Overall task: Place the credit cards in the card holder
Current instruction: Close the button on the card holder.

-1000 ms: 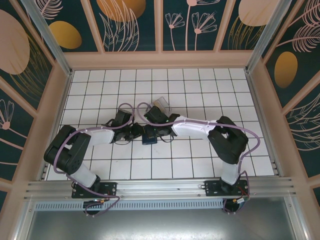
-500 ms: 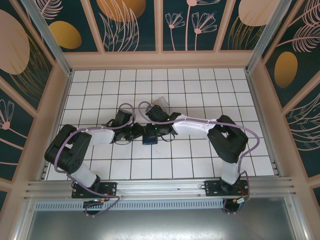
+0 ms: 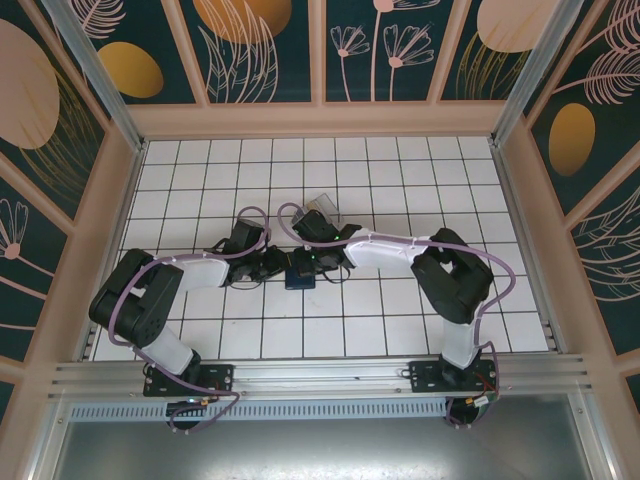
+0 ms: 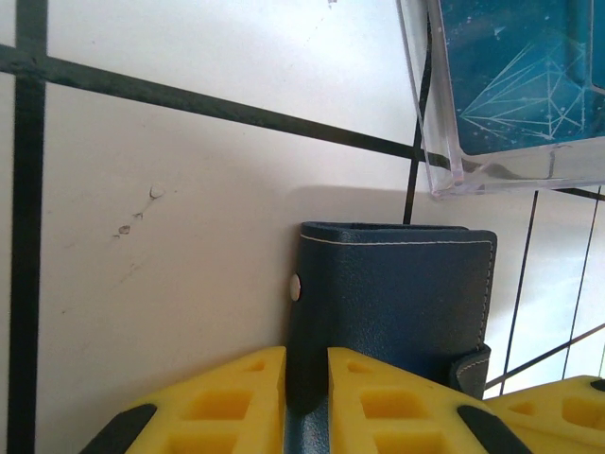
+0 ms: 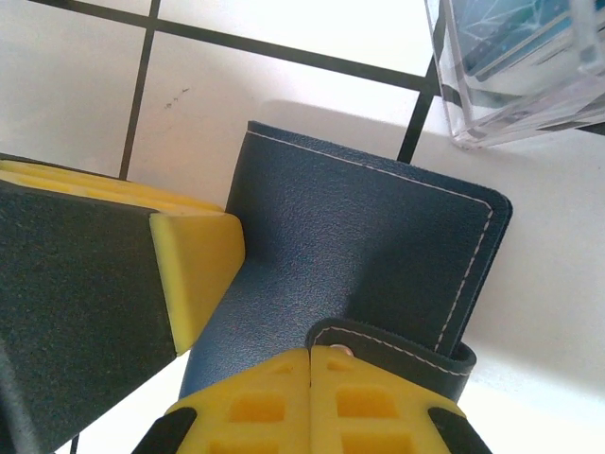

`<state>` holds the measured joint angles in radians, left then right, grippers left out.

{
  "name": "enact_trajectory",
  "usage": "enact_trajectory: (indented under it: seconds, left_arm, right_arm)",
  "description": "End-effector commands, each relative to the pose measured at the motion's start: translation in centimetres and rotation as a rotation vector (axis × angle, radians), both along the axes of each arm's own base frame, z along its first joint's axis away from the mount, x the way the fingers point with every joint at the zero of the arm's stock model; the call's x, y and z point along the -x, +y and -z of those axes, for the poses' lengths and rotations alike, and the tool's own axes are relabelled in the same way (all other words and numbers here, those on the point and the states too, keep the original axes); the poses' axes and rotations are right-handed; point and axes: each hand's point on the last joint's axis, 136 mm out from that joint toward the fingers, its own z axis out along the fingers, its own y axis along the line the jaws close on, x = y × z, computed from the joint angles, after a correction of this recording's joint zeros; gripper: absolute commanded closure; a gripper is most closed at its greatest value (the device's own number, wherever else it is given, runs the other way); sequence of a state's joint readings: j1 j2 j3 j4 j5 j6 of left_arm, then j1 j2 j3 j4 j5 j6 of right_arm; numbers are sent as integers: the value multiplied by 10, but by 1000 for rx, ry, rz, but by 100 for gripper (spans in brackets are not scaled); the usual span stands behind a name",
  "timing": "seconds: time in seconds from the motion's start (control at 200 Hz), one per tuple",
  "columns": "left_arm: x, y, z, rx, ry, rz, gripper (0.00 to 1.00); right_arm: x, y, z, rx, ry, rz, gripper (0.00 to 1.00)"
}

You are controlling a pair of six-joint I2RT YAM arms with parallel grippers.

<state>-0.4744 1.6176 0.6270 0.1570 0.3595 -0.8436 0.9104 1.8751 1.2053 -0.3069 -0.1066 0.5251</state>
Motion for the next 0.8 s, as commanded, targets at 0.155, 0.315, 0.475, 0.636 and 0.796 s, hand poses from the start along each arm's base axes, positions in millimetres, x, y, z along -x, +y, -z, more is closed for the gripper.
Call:
enact_trajectory:
  seconds: [0.155,0.315,0.475,0.636,0.796]
  left_arm:
    - [21,6,22,-37,93,6,81]
    - [21,6,22,-38,94,7,81]
    - [21,6,22,-37,92,7,81]
    - [21,6,22,-38,92,9,81]
    - [21,6,21,-35,89,10,81]
  right_arm:
    - [6,-11,19,57,37,-11,100]
    - [3,-13,30,73,37,5,100]
    - [6,-17,45,95,62,14,100]
    - [9,-26,60,106,99,31,100]
    - [10,-42,80,151,146,61,100]
